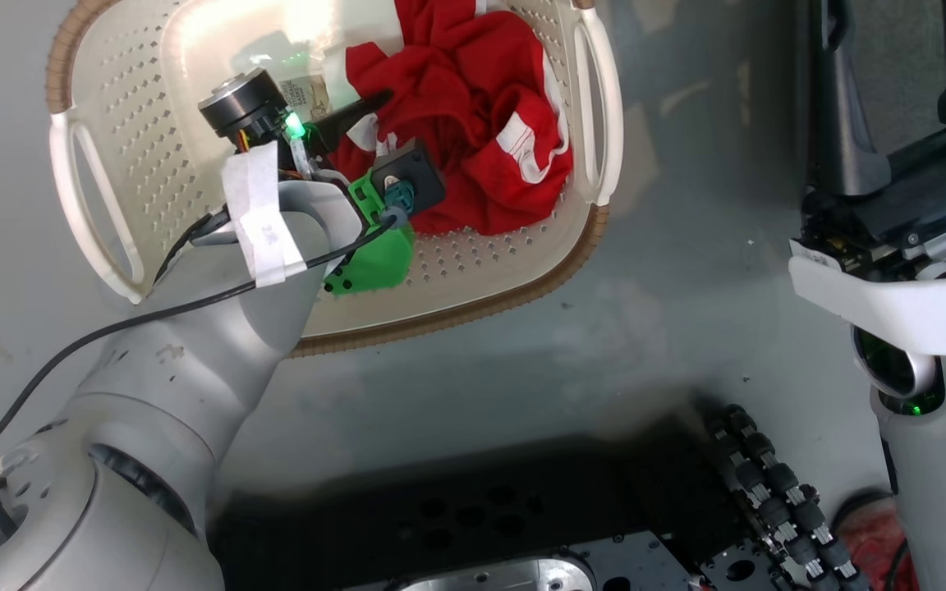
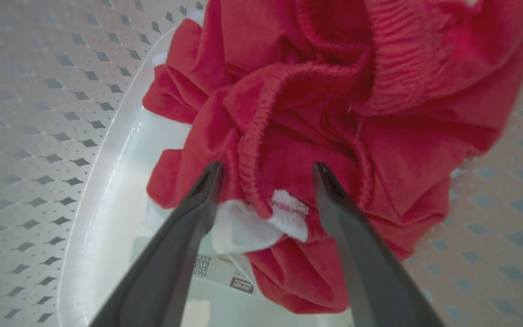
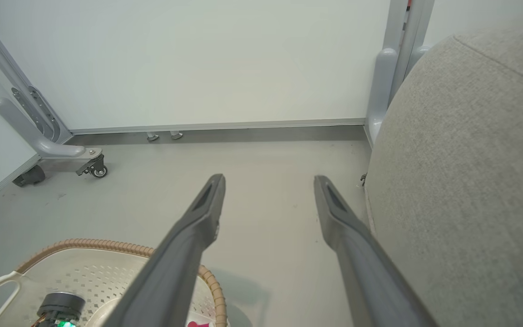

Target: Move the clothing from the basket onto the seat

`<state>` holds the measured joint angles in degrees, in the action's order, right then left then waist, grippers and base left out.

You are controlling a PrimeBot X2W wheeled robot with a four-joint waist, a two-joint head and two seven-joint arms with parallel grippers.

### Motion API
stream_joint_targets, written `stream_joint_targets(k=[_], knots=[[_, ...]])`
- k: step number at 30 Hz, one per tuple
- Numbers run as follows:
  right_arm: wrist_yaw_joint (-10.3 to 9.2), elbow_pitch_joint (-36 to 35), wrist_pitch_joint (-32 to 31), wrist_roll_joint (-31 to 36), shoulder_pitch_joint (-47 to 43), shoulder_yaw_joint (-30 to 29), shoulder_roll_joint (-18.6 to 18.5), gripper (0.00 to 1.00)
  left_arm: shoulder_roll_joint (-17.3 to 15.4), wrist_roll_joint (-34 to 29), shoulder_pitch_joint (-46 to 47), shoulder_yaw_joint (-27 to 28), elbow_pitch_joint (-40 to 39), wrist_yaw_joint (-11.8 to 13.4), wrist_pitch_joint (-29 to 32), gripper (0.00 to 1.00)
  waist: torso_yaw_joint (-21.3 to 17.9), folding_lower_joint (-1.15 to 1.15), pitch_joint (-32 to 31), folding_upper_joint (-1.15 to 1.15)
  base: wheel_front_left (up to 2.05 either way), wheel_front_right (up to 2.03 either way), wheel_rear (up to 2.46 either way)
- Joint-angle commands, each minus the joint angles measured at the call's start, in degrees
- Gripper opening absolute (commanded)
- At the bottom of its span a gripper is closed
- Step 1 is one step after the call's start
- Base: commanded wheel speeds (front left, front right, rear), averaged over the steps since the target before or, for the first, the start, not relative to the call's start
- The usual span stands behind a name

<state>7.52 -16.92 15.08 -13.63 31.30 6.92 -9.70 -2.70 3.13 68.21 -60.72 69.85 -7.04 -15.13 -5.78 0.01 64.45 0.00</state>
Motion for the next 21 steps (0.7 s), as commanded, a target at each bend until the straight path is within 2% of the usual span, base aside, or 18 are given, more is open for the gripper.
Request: stream_joint_targets(k=[1, 7, 8, 10, 11, 14, 21], knots=[[-0.06, -0.5, 0.1, 0.2, -0.2, 0.3, -0.3, 1.00, -0.3, -0.1, 1.3, -0.2, 0.6, 0.2, 0.0, 1.00, -0.2, -0.01, 0.6, 0.00, 0.00, 0.00, 0.00], [-0.06, -1.7, 0.1, 0.5, -1.1, 1.1, -0.6, 1.00, -0.3, -0.3, 1.3, -1.4, 2.1, 0.5, 0.0, 1.00, -0.5, -0.01, 1.2, 0.00, 0.00, 0.00, 0.00], [-0.06, -1.9, 0.1, 0.6, -1.1, 1.2, -0.6, 1.00, -0.3, -0.3, 1.2, -1.6, 2.2, 0.6, 0.0, 0.90, -0.5, -0.01, 1.2, 0.00, 0.00, 0.00, 0.00], [-0.06, -2.0, 0.1, 0.6, -1.2, 1.4, -0.7, 1.00, -0.3, -0.1, 1.1, -1.8, 2.4, 0.6, 0.0, 0.40, -0.6, -0.01, 1.3, 0.00, 0.00, 0.00, 0.00], [-0.06, -2.1, 0.1, 0.7, -1.1, 1.6, -0.9, 1.00, -0.3, 0.1, 1.0, -1.8, 2.5, 0.5, 0.0, 0.00, -0.6, -0.01, 1.3, 0.00, 0.00, 0.00, 0.00], [-0.06, -2.2, 0.1, 1.0, -1.0, 1.8, -1.0, 1.00, -0.3, 0.8, 0.7, -1.8, 2.7, 0.5, 0.0, 0.00, -0.6, -0.01, 1.3, 0.00, 0.00, 0.00, 0.00], [-0.06, -2.3, 0.1, 1.2, 0.4, 1.6, -0.8, 1.00, -0.3, 1.6, 1.1, -1.5, 0.1, 3.4, 0.0, 0.00, 0.0, -0.01, 0.9, 0.00, 0.00, 0.00, 0.00]])
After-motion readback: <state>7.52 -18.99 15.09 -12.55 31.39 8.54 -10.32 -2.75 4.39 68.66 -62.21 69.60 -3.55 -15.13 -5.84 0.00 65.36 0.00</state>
